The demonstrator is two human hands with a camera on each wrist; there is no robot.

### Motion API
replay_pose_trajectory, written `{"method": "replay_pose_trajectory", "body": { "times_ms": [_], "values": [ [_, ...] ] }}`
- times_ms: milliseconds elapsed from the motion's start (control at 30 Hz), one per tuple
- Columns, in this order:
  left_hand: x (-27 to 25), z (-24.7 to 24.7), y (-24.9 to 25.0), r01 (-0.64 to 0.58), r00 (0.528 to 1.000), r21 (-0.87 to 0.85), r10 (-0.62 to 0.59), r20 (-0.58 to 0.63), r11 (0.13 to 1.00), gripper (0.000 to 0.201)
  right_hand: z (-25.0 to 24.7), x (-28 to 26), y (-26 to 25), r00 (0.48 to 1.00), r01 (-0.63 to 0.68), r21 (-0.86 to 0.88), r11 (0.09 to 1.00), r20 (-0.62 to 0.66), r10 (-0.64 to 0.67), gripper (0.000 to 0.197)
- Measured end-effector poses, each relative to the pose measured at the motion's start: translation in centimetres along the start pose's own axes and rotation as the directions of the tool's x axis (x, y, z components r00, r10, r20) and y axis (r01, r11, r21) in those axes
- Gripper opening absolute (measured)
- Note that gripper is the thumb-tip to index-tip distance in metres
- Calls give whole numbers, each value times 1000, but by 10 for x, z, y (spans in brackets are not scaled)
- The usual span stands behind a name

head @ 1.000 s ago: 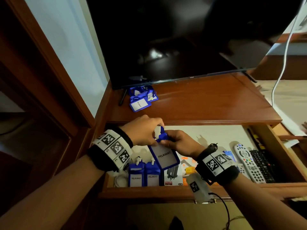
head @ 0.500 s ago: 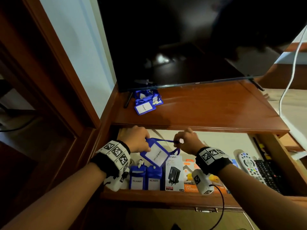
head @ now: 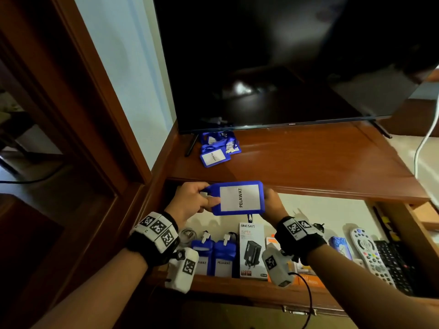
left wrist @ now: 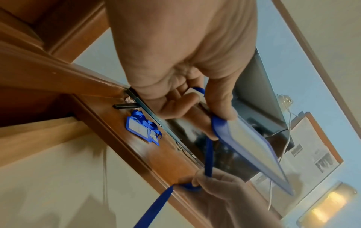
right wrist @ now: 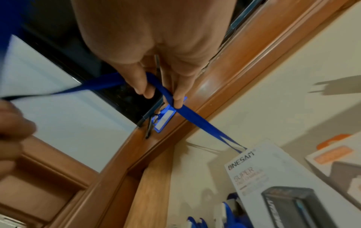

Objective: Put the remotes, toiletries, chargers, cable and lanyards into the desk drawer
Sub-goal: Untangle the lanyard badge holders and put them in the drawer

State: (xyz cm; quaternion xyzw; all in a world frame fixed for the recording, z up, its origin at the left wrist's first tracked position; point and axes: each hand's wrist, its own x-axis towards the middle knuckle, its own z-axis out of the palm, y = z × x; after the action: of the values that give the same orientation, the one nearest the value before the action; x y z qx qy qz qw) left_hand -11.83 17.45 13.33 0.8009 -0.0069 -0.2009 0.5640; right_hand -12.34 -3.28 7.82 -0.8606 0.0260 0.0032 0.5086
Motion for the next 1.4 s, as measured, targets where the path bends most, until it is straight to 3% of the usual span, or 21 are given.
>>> {"method": "replay_pose_trajectory", "body": {
  "times_ms": [67, 100, 233, 333, 467, 600, 733, 800, 1000, 1067, 1133, 1233, 1267, 1333, 1400],
  "values": [
    [-2, 0, 1, -19, 1000, -85, 20, 10, 996, 14, 1, -5, 2, 998, -48, 67, 997, -35, 50, 39],
    [-3, 1, 2, -34, 999, -139, 35, 6, 990, 14, 1, -8, 1, 996, -75, 108, 991, -48, 81, 42],
    [-1, -1, 1, -76, 989, -385, 20, -148, 920, 10, 2, -18, 4, 999, -47, 135, 990, 0, 48, 34],
    [1, -2, 1, -136, 954, -423, 3, -300, 896, 9, 2, -34, -1, 994, -7, 117, 993, 108, -6, 33],
    [5, 3, -2, -214, 907, -316, 68, -415, 924, 9, 2, -51, -22, 974, 142, 24, 990, 178, -144, 32],
    [13, 10, -8, -267, 839, 59, 262, -476, 962, 16, -7, -54, -44, 951, 200, -44, 979, 248, -184, 24],
    [14, 20, -12, -308, 838, 406, 447, -312, 861, 16, -20, -46, -56, 934, 316, -187, 930, 232, -271, 14],
    [11, 23, -14, -346, 865, 473, 471, -174, 810, 14, -29, -40, -60, 923, 375, -236, 896, 189, -336, 13],
    [2, 21, -2, -404, 913, 355, 393, 106, 843, 17, -48, -23, -56, 920, 391, -307, 868, 122, -372, 11],
    [1, 17, 3, -339, 934, 252, 292, 204, 907, 21, -51, -17, -50, 936, 349, -222, 910, 133, -326, 18],
    [0, 13, 5, -247, 935, 21, 233, 269, 969, 21, -49, -17, -47, 936, 303, -20, 953, 197, -293, 21],
    [3, 11, 2, -141, 943, -319, 225, 246, 937, 27, -44, -27, -48, 931, 182, 349, 919, 240, -275, 35],
    [5, 11, 2, -115, 945, -406, 226, 238, 907, 33, -41, -33, -46, 940, 134, 410, 902, 234, -246, 27],
    [6, 13, 7, -92, 961, -510, 210, 180, 855, 34, -26, -42, -45, 971, 14, 400, 917, 214, -108, 13],
    [6, 16, 13, -115, 979, -532, 186, 81, 839, 22, -7, -44, -39, 982, -97, 367, 925, 185, 30, 28]
  ]
}}
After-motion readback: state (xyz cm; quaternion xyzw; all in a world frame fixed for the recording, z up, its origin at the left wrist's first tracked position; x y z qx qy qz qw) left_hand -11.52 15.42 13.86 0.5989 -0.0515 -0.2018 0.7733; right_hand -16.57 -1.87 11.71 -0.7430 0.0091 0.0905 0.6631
